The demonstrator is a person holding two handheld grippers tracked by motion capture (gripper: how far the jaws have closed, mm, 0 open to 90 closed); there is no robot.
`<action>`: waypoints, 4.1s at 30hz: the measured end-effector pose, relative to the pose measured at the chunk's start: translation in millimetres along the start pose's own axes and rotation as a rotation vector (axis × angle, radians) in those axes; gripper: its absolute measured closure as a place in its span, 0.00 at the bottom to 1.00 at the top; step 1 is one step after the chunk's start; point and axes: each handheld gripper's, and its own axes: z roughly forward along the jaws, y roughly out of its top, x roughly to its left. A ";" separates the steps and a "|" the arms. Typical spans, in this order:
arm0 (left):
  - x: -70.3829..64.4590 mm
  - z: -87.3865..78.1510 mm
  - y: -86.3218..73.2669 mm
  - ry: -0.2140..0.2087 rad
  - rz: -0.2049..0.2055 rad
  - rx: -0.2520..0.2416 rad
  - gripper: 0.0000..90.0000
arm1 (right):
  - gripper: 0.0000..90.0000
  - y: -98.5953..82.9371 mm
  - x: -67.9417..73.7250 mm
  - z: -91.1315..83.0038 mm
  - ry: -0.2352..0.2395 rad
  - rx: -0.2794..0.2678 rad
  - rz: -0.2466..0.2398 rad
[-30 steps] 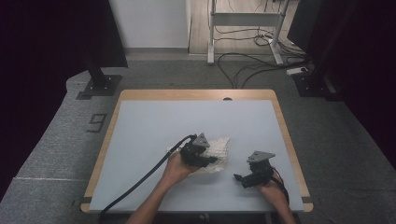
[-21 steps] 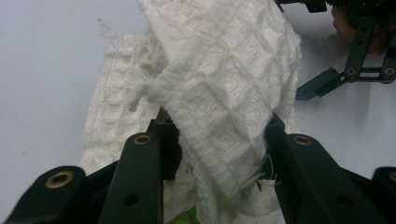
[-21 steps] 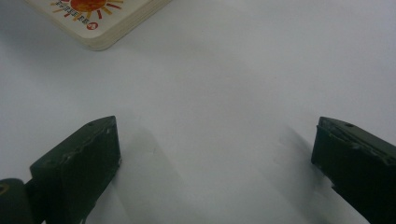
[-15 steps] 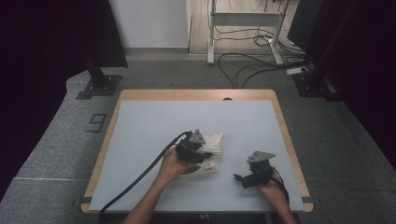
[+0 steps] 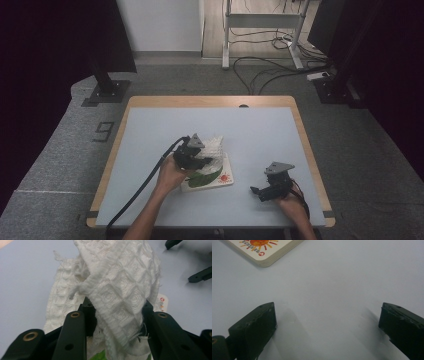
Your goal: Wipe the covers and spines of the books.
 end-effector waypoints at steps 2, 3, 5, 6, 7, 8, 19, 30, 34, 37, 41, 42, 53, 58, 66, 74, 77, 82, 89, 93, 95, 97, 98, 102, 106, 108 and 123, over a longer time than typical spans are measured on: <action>4.0 -3.0 -2.5 0.012 -0.006 0.001 0.69 | 0.01 0.0 0.0 0.0 0.000 0.000 0.000; 6.1 -4.7 -3.7 0.018 -0.011 0.003 0.68 | 0.01 0.0 0.1 0.0 0.000 0.000 0.001; 11.1 -9.1 -6.5 0.031 -0.020 0.003 0.68 | 0.01 0.0 0.0 0.0 0.000 0.000 0.000; 12.8 -10.6 -7.5 0.035 -0.023 0.003 0.68 | 0.01 0.0 0.1 0.1 0.000 -0.001 0.001; 15.0 -12.8 -9.0 0.042 -0.030 0.002 0.68 | 0.01 0.0 0.1 0.1 0.000 -0.001 0.001; 17.4 -14.8 -10.4 0.048 -0.035 0.003 0.68 | 0.01 0.0 0.1 0.1 0.000 -0.001 0.001; 41.7 -35.9 -26.8 0.113 -0.085 0.012 0.68 | 0.01 0.1 -0.1 0.0 0.001 0.001 0.001; 67.2 -50.2 -44.7 0.168 -0.134 0.032 0.68 | 0.01 0.1 -0.1 0.1 0.001 0.001 0.003; 76.1 -56.6 -51.2 0.187 -0.156 0.034 0.68 | 0.01 0.1 -0.2 0.1 0.001 0.001 0.002; 82.2 -60.8 -55.8 0.199 -0.174 0.032 0.68 | 0.01 0.1 -0.3 0.2 0.001 0.001 0.002; 89.6 -65.1 -61.6 0.210 -0.196 0.030 0.68 | 0.01 0.1 -0.3 0.1 0.001 0.001 0.002; 91.3 -65.9 -63.2 0.213 -0.204 0.028 0.68 | 0.01 0.1 -0.2 0.1 0.002 0.002 0.003; 115.1 -79.8 -88.3 0.262 -0.286 0.028 0.68 | 0.01 0.2 -0.4 0.2 0.002 0.001 0.002; 124.4 -81.6 -101.6 0.277 -0.326 0.030 0.68 | 0.01 0.2 -0.4 0.2 0.002 0.001 0.002; 130.5 -73.5 -115.0 0.288 -0.355 0.048 0.67 | 0.01 0.1 -0.3 0.2 0.001 0.001 0.002; 133.2 -59.0 -130.2 0.281 -0.387 0.060 0.66 | 0.01 0.1 -0.2 0.1 0.002 0.001 0.002; 133.4 -53.1 -134.1 0.282 -0.386 0.075 0.66 | 0.01 0.1 -0.1 0.1 0.002 0.001 0.002; 133.8 -51.1 -136.3 0.283 -0.395 0.072 0.62 | 0.01 0.0 0.0 0.1 0.000 0.000 0.002; 131.5 -61.8 -133.7 0.284 -0.399 0.026 0.30 | 0.01 0.1 -0.1 0.0 0.002 0.001 0.002; 128.7 -67.3 -131.5 0.282 -0.400 0.002 0.15 | 0.01 0.0 0.0 0.1 0.000 0.000 0.002; 126.2 -69.8 -130.1 0.283 -0.393 -0.001 0.10 | 0.01 0.1 -0.1 0.0 0.001 0.000 0.001; 123.7 -73.2 -128.7 0.277 -0.390 -0.011 0.07 | 0.01 0.0 0.0 0.1 0.000 0.000 0.002; 122.4 -74.9 -128.1 0.269 -0.384 -0.016 0.06 | 0.01 0.1 0.0 0.1 0.000 0.000 0.002; 114.3 -82.2 -125.4 0.252 -0.351 -0.029 0.05 | 0.01 0.0 0.0 0.1 0.000 0.000 0.002; 104.6 -88.9 -121.2 0.245 -0.306 -0.041 0.02 | 0.01 0.1 -0.1 0.0 0.001 0.001 0.002; 99.1 -92.6 -118.2 0.239 -0.286 -0.041 0.00 | 0.01 0.0 0.0 0.1 0.000 0.000 0.001; 56.9 -81.1 -102.9 0.129 -0.171 -0.062 0.00 | 0.01 0.1 -0.1 0.1 0.001 0.001 0.002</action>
